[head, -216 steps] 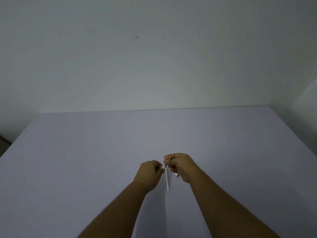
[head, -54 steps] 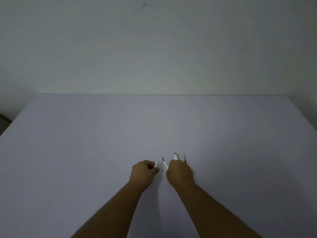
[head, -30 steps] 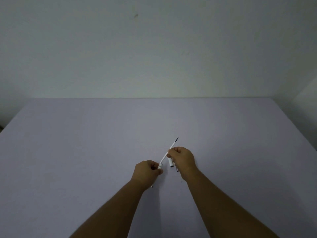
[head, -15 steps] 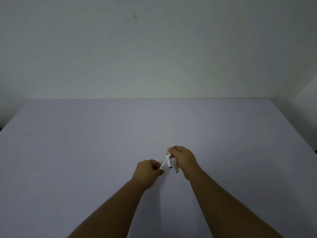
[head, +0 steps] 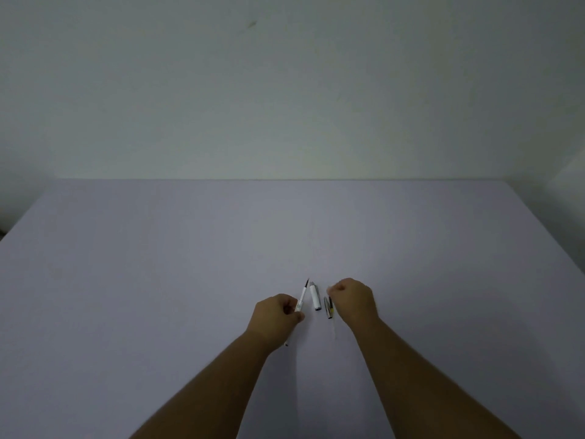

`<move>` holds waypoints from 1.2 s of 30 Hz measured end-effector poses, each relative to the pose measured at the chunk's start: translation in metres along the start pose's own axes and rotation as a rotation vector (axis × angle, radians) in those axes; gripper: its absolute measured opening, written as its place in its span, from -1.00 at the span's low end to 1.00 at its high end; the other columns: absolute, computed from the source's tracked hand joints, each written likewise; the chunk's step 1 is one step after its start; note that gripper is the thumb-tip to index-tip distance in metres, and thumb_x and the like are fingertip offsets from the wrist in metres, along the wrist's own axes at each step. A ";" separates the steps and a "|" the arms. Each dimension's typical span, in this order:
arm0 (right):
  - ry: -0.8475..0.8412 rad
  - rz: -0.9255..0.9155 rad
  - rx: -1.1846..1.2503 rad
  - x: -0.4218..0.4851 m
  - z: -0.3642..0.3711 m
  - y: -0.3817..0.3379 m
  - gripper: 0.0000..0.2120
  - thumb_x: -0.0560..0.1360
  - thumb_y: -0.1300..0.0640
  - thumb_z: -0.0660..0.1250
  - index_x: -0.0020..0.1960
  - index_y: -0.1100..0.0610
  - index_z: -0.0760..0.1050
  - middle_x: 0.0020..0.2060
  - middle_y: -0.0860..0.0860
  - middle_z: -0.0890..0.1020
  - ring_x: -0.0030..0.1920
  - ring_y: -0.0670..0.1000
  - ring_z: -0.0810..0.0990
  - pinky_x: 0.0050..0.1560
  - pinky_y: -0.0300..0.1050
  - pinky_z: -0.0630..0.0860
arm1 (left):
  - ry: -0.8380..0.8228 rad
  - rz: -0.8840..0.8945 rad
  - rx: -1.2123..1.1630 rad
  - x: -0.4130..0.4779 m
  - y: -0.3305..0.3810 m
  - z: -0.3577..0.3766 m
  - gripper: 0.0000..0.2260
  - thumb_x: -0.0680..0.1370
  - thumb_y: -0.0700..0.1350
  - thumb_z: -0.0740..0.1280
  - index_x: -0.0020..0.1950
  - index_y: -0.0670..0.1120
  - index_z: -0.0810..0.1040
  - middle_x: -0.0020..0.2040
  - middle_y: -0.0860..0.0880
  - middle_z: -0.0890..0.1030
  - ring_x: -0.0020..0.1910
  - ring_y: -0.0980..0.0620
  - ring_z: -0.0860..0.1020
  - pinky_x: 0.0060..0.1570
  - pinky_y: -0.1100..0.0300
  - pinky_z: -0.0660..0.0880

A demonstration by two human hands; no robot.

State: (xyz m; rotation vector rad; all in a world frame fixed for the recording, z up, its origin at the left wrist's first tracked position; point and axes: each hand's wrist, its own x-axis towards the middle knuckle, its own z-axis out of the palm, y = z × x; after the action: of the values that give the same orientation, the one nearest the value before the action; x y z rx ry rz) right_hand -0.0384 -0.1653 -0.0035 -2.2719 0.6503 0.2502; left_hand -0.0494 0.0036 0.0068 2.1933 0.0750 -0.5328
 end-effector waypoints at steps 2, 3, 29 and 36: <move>-0.018 -0.045 -0.225 -0.001 0.004 0.003 -0.83 0.49 0.12 0.22 -0.15 0.17 0.54 -0.05 0.13 0.66 -0.02 0.13 0.61 -0.10 -0.11 0.49 | -0.018 -0.013 -0.040 0.000 -0.003 -0.001 -0.80 0.47 -0.09 0.40 0.09 0.01 0.55 -0.27 0.07 0.54 -0.27 0.13 0.50 -0.29 0.35 0.41; -0.032 -0.054 -0.290 -0.001 0.007 0.004 -0.81 0.50 0.10 0.23 -0.08 0.18 0.56 -0.03 0.12 0.66 0.01 0.13 0.61 -0.09 -0.12 0.50 | -0.025 -0.015 -0.053 0.000 -0.004 -0.002 -0.78 0.47 -0.09 0.40 0.11 0.03 0.54 -0.30 0.09 0.54 -0.30 0.17 0.49 -0.34 0.38 0.38; -0.046 0.104 0.694 -0.006 -0.006 -0.024 -0.93 0.48 0.08 0.33 -0.18 0.01 0.55 -0.25 0.03 0.60 -0.36 -0.04 0.43 -0.24 -0.11 0.48 | -0.074 -0.009 -0.028 -0.009 0.007 -0.006 -0.75 0.48 -0.08 0.40 0.14 0.06 0.54 -0.17 0.01 0.60 -0.22 0.09 0.53 -0.30 0.35 0.41; -0.115 0.054 0.660 -0.017 -0.014 -0.030 -0.93 0.42 0.16 0.39 -0.24 0.05 0.56 -0.22 0.06 0.64 -0.31 -0.04 0.44 -0.30 -0.17 0.44 | -0.057 -0.002 -0.036 -0.013 0.010 -0.006 -0.77 0.47 -0.10 0.41 0.12 0.05 0.54 -0.21 0.03 0.59 -0.29 0.17 0.51 -0.36 0.40 0.38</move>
State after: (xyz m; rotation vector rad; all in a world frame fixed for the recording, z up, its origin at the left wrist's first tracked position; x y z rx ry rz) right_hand -0.0378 -0.1508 0.0304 -1.5984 0.6212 0.1591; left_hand -0.0568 0.0029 0.0227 2.1415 0.0561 -0.5899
